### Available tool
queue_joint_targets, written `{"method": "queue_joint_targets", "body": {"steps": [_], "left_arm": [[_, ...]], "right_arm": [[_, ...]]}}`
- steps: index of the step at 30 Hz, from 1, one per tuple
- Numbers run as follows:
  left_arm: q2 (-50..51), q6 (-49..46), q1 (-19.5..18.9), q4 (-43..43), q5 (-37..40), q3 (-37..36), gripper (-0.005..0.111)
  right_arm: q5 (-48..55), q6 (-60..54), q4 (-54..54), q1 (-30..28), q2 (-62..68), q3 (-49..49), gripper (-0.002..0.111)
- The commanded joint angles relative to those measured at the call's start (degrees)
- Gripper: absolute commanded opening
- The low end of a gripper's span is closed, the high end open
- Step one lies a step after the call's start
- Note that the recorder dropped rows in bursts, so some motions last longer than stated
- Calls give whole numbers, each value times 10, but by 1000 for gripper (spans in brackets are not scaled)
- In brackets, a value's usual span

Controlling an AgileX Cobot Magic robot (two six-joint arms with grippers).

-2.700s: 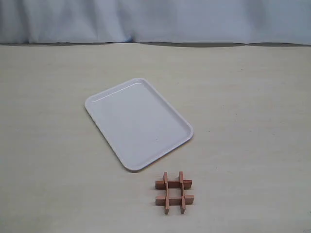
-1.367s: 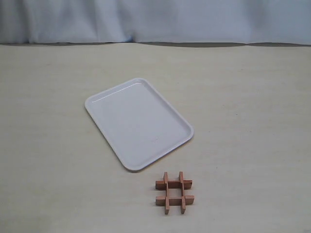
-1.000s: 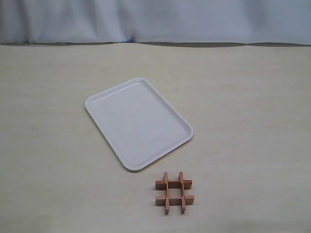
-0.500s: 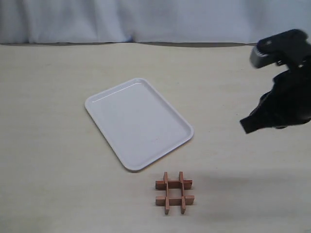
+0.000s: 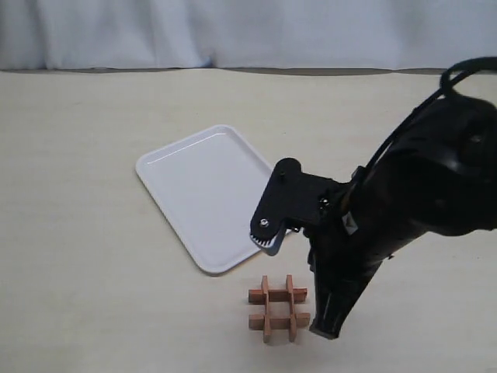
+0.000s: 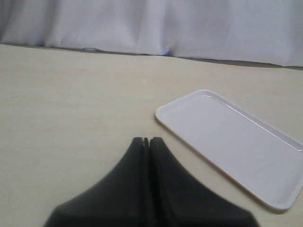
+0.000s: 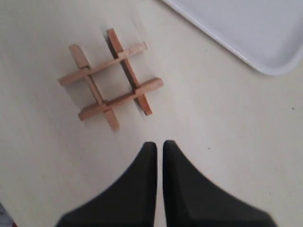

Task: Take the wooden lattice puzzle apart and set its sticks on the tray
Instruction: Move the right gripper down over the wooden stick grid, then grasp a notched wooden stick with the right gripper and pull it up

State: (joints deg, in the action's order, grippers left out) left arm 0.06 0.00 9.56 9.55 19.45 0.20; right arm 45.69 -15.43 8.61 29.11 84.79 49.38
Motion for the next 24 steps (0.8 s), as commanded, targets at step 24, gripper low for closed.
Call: {"method": "queue_joint_targets", "body": {"steps": [24], "left_arm": [[-1, 0, 5, 1, -6, -2, 0]], "right_arm": [[-151, 442, 37, 7, 147, 5, 37]]}}
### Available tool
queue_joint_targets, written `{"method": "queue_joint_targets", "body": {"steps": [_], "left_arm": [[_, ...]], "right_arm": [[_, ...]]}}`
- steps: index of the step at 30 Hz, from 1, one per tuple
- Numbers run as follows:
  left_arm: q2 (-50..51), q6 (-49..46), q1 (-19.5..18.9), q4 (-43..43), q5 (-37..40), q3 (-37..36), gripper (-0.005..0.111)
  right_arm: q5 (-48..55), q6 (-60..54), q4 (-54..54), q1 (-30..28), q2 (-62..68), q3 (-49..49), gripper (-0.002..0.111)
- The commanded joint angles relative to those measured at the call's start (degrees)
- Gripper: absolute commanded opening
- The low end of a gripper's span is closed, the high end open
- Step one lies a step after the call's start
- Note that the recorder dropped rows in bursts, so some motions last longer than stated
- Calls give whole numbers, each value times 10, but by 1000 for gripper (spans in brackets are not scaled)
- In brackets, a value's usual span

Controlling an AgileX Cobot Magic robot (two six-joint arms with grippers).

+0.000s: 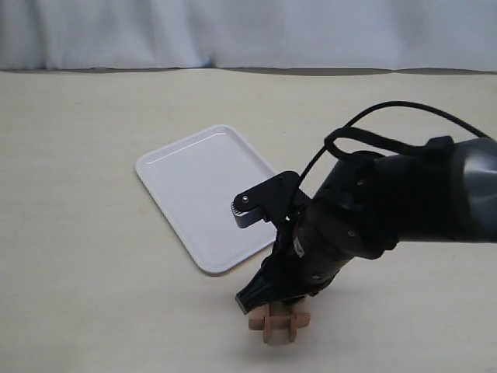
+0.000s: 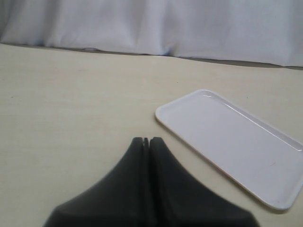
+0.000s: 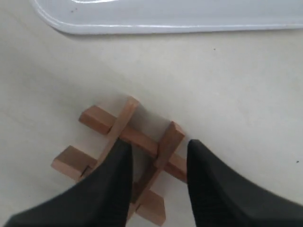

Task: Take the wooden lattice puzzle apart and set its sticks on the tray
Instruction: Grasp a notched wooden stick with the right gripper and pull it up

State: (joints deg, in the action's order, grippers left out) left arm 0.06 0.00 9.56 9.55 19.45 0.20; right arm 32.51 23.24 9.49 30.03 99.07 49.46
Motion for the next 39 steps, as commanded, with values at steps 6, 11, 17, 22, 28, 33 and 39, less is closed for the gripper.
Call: {"method": "queue_joint_targets", "body": {"steps": [6, 11, 17, 22, 28, 33, 39], "left_arm": [[-1, 0, 5, 1, -6, -2, 0], [-1, 0, 5, 1, -6, -2, 0], [-1, 0, 5, 1, -6, -2, 0], [-1, 0, 5, 1, -6, -2, 0], [-1, 0, 5, 1, -6, -2, 0], [-1, 0, 5, 1, -6, -2, 0], [-1, 0, 5, 1, -6, -2, 0]], "right_arm": [[-37, 184, 65, -20, 5, 4, 37], [-46, 200, 45, -19, 10, 4, 37], [-48, 245, 42, -19, 27, 4, 37], [-52, 276, 47, -19, 33, 4, 37], [-57, 322, 58, -19, 34, -3, 37], [-55, 363, 99, -19, 35, -11, 34], [-65, 363, 101, -19, 35, -11, 17]]}}
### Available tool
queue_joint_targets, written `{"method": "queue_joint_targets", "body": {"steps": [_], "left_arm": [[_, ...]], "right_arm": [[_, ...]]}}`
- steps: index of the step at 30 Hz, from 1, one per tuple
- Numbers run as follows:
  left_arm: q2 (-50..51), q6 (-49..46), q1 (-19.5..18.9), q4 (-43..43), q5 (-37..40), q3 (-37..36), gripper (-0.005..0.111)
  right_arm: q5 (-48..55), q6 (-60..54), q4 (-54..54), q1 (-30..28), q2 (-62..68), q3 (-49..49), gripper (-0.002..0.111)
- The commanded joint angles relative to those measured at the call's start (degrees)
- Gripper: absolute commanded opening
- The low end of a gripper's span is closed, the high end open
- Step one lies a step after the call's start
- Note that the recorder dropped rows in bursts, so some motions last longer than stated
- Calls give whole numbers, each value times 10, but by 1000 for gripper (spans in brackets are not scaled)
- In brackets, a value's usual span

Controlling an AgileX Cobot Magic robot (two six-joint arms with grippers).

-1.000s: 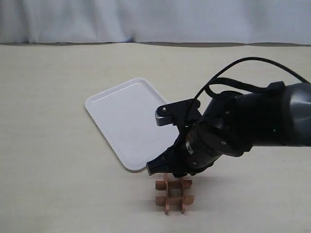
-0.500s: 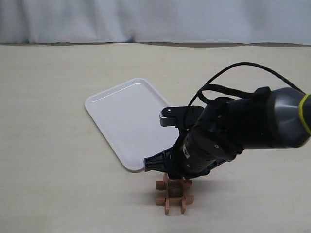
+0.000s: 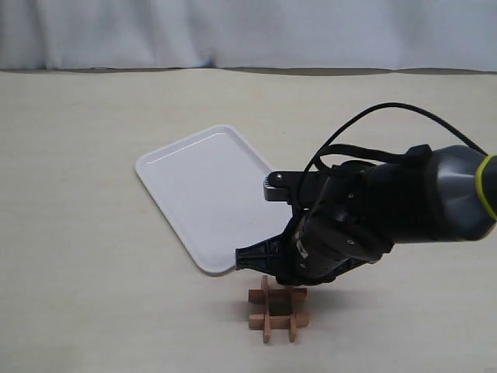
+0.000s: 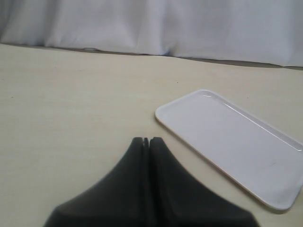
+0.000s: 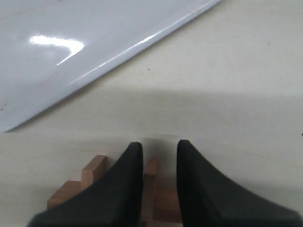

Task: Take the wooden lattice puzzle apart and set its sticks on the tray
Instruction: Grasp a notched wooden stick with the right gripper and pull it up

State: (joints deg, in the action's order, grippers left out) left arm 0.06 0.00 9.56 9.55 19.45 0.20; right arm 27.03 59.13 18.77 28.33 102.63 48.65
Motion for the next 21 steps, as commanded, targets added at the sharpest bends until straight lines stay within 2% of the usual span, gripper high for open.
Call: {"method": "queue_joint_targets", "body": {"steps": [1, 4, 11, 14, 16, 21], "left_arm": [[-1, 0, 5, 1, -6, -2, 0], [-1, 0, 5, 1, -6, -2, 0], [-1, 0, 5, 1, -6, -2, 0], [-1, 0, 5, 1, -6, -2, 0], [-1, 0, 5, 1, -6, -2, 0], [-1, 0, 5, 1, -6, -2, 0]], "right_arm": [[-10, 4, 8, -2, 0, -3, 14], [-15, 6, 5, -2, 0, -3, 7], [-34, 5, 22, -2, 0, -2, 7], [-34, 7, 91, -3, 0, 7, 6], [-25, 13, 126, -3, 0, 19, 4], [17, -7, 132, -3, -5, 42, 4]]}}
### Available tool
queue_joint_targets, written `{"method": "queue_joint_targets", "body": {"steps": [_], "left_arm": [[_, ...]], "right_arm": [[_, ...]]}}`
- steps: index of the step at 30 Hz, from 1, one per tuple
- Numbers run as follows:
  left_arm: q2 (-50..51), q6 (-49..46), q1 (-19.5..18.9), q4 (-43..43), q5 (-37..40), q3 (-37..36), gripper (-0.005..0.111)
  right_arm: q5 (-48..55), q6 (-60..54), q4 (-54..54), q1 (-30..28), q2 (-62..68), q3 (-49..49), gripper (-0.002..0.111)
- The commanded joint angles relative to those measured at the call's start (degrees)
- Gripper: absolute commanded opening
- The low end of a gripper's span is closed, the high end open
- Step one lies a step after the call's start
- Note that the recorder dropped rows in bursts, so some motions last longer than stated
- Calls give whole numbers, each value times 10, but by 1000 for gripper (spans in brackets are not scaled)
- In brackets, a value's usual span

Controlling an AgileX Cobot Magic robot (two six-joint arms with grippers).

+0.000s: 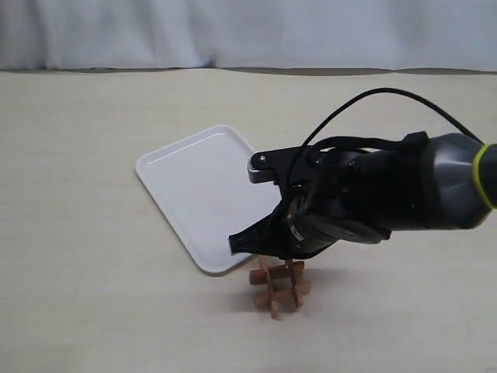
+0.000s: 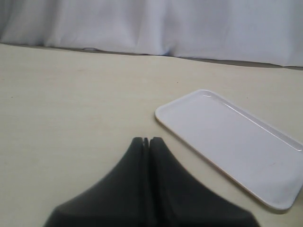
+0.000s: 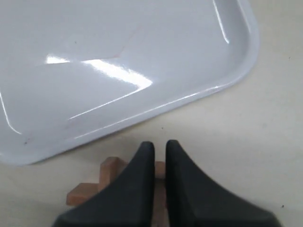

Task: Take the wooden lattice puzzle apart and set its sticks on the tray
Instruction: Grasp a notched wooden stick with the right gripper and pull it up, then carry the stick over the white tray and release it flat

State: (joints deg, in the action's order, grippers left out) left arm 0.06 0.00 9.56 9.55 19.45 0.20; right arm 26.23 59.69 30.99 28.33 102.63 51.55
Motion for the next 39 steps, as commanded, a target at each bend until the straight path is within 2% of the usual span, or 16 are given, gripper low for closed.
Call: {"method": "queue_joint_targets", "body": {"steps": [1, 6, 12, 15, 21, 28, 36, 39], "left_arm": [[-1, 0, 5, 1, -6, -2, 0], [-1, 0, 5, 1, -6, -2, 0], [-1, 0, 5, 1, -6, -2, 0], [-1, 0, 5, 1, -6, -2, 0], [-1, 0, 5, 1, -6, -2, 0], [-1, 0, 5, 1, -6, -2, 0], [-1, 0, 5, 1, -6, -2, 0], [-1, 0, 5, 1, -6, -2, 0]], "right_arm": [[25, -19, 9, -3, -9, 15, 4], [42, -31, 9, -3, -32, 31, 4], [115, -110, 14, -3, -85, 92, 4], [114, -123, 32, -3, -102, 122, 4], [33, -153, 64, -16, -64, 167, 4], [-70, -160, 64, -70, 45, 221, 4], [-120, -160, 59, -82, 155, 269, 5], [-144, -160, 59, -82, 176, 276, 13]]}}
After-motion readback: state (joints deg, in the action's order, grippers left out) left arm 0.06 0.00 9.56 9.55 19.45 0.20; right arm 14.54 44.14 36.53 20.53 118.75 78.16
